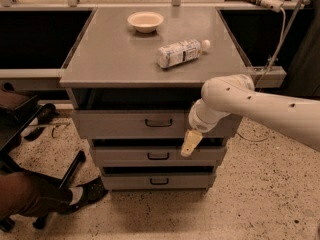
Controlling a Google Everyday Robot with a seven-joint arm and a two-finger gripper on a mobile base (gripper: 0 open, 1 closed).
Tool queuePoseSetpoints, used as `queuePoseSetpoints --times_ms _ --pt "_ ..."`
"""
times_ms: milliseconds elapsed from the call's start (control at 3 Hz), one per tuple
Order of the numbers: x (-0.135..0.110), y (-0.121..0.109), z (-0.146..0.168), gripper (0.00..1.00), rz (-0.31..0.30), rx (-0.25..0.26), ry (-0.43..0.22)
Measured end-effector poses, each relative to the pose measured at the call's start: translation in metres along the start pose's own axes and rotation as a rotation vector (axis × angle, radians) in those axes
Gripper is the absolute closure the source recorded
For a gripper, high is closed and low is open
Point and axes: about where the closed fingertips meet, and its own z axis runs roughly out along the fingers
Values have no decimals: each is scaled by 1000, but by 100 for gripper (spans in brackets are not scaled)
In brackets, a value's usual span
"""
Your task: Open top drawer
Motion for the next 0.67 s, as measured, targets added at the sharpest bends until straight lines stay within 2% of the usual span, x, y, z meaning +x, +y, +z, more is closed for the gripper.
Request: queuePoseSetpoints --times_ms 333,667 --pt "3 12 -5 0 0 -31 -4" --pt "3 12 -5 0 0 -31 -4"
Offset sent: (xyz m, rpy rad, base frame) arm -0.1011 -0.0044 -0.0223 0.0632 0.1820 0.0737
